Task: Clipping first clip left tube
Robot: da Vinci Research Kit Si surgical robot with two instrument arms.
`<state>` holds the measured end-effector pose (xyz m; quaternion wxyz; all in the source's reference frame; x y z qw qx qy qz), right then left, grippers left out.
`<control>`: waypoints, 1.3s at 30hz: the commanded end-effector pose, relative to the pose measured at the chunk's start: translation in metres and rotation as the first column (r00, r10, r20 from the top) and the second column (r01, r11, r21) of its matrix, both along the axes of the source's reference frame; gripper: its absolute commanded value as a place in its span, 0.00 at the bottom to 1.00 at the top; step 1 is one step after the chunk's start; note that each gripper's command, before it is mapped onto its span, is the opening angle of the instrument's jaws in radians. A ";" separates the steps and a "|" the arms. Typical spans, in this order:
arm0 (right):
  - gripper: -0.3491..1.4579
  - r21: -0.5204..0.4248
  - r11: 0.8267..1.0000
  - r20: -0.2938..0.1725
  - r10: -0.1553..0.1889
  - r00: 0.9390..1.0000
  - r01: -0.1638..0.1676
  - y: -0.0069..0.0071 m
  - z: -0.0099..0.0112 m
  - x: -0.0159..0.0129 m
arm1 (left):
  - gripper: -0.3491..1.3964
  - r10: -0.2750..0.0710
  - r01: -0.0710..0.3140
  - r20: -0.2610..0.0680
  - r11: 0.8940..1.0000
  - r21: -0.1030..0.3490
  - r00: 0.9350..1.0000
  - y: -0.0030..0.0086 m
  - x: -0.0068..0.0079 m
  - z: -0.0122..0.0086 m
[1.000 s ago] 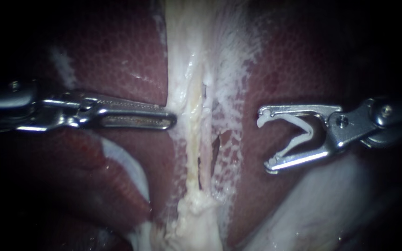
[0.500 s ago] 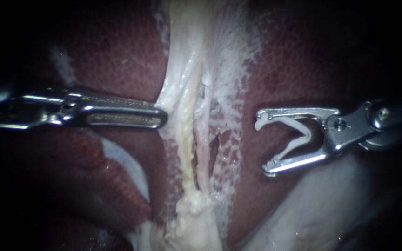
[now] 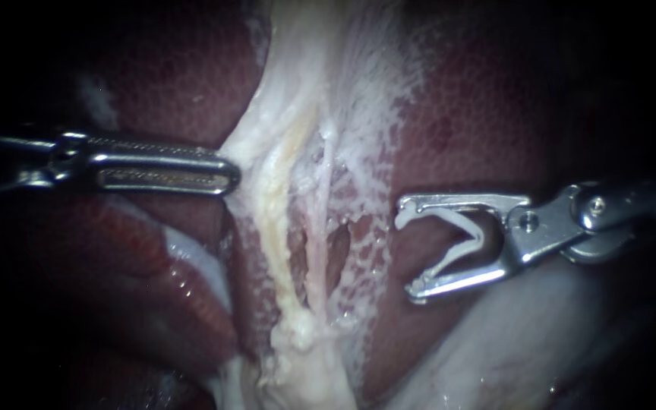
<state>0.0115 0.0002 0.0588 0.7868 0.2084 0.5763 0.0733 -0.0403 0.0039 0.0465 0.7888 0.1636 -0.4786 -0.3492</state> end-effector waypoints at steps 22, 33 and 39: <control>0.52 0.042 0.996 0.043 -0.079 0.996 0.077 -0.0041 0.0053 0.0067 | 0.00 0.001 -0.001 -0.003 1.000 -0.007 1.000 -0.0002 -0.0003 -0.0002; 0.52 0.064 0.993 0.038 -0.098 0.994 0.096 -0.0051 0.0067 0.0095 | 0.00 0.000 0.000 -0.003 1.000 -0.007 1.000 -0.0003 -0.0004 -0.0004; 0.52 0.079 0.991 0.033 -0.112 0.993 0.109 -0.0053 0.0070 0.0103 | 0.00 0.000 0.000 -0.004 1.000 -0.007 1.000 -0.0004 -0.0004 -0.0005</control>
